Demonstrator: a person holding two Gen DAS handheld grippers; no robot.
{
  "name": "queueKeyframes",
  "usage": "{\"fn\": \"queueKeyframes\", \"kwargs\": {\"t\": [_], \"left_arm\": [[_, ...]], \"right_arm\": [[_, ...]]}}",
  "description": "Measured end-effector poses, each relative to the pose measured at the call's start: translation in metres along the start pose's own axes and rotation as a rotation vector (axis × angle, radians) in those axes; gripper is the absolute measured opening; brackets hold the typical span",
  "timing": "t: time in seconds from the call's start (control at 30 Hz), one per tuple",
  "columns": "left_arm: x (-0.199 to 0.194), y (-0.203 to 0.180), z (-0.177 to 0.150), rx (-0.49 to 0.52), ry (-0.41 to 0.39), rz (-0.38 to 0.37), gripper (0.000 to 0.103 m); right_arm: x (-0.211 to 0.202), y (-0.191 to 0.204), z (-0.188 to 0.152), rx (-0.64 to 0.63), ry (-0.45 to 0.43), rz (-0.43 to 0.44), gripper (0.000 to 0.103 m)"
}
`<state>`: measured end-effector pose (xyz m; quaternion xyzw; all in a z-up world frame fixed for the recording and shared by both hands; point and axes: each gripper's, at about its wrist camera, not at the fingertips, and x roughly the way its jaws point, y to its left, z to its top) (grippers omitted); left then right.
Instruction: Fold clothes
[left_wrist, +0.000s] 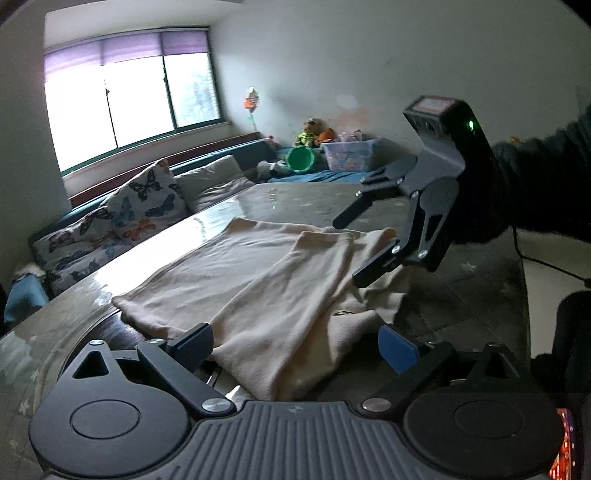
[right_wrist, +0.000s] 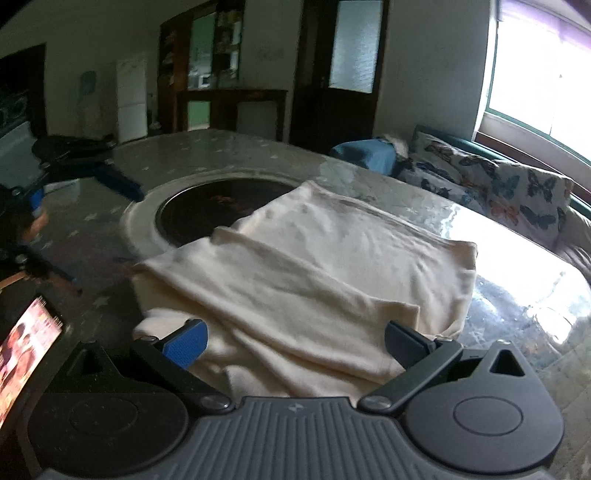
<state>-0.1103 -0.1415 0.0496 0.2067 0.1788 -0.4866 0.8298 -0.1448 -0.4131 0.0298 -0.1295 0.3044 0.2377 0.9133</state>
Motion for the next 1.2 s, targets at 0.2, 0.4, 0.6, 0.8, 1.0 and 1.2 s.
{"fn": "queueKeyframes", "kwargs": {"t": [0.2,0.4,0.6,0.8,1.0,1.2], "left_arm": [[0.004,-0.004,0.000,0.040,0.009,-0.021,0.094],[0.020,-0.015,0.003,0.120,0.017,-0.073,0.081],[0.044,-0.026,0.003,0.205,0.033,-0.116,0.060],[0.057,-0.036,-0.001,0.263,0.024,-0.120,0.028],[0.059,-0.033,0.003,0.227,-0.005,-0.092,0.008],[0.055,-0.010,0.018,0.093,-0.036,-0.055,0.008]], "right_arm": [[-0.014,0.010,-0.001,-0.082,0.043,0.003,0.100],[-0.018,0.014,-0.008,-0.130,0.114,0.010,0.092],[-0.029,0.014,-0.011,-0.141,0.130,0.009,0.090],[-0.033,0.018,-0.016,-0.193,0.150,-0.018,0.086],[-0.031,0.021,-0.024,-0.239,0.157,-0.048,0.080],[-0.023,0.018,-0.028,-0.267,0.128,-0.100,0.070]]}}
